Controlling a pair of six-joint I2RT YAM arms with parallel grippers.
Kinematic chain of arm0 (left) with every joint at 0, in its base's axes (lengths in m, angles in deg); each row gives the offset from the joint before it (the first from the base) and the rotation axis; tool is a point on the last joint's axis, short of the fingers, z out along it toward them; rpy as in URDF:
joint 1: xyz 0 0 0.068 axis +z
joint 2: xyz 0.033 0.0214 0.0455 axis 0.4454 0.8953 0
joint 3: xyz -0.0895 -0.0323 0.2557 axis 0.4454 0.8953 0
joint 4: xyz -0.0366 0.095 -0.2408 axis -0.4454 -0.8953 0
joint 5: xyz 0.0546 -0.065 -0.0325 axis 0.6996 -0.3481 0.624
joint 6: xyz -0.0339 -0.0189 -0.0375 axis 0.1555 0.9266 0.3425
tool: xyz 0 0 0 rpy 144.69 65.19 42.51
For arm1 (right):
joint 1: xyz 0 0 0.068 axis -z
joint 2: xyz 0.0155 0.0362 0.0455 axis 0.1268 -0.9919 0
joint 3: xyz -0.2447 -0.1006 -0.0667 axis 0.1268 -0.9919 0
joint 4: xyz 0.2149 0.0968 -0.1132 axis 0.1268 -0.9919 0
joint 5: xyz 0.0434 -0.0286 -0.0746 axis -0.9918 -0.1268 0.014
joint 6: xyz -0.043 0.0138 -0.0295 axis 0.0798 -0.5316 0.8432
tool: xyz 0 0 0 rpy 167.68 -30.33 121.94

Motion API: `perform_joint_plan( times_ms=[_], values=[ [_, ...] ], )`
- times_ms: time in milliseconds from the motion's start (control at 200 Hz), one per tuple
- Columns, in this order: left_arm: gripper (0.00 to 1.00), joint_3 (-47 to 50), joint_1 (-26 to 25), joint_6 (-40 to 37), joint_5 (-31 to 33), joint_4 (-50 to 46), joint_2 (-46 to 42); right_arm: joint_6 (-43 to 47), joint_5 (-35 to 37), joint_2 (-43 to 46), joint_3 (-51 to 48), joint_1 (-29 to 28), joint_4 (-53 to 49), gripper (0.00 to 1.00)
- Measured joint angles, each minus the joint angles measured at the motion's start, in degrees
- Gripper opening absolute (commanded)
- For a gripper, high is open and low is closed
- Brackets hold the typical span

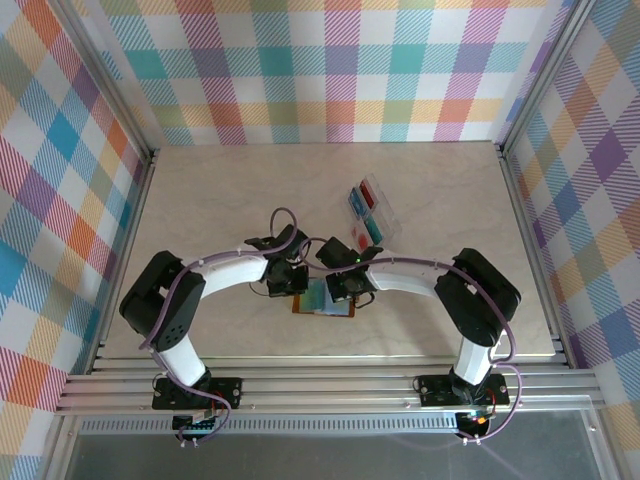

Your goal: Put the credit cards into the card holder

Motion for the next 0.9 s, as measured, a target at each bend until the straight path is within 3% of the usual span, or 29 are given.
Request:
perform_joint_plan(
  times_ms=[760,840,900],
  values=[
    [0.00,2.36,0.04,0.11,-0.63,0.98,-1.53,0.98,-6.19,7.52,-1.60,-0.31,0.20,0.00],
    [0.00,2.43,0.04,0.11,-0.63,1.09,-1.57,1.44,-5.97,7.10,-1.33,-0.31,-0.46,0.19],
    [0.00,2.43,0.04,0.11,-0.63,1.09,-1.60,1.53,-5.31,6.03,-0.46,-0.31,-1.31,0.27]
  ],
)
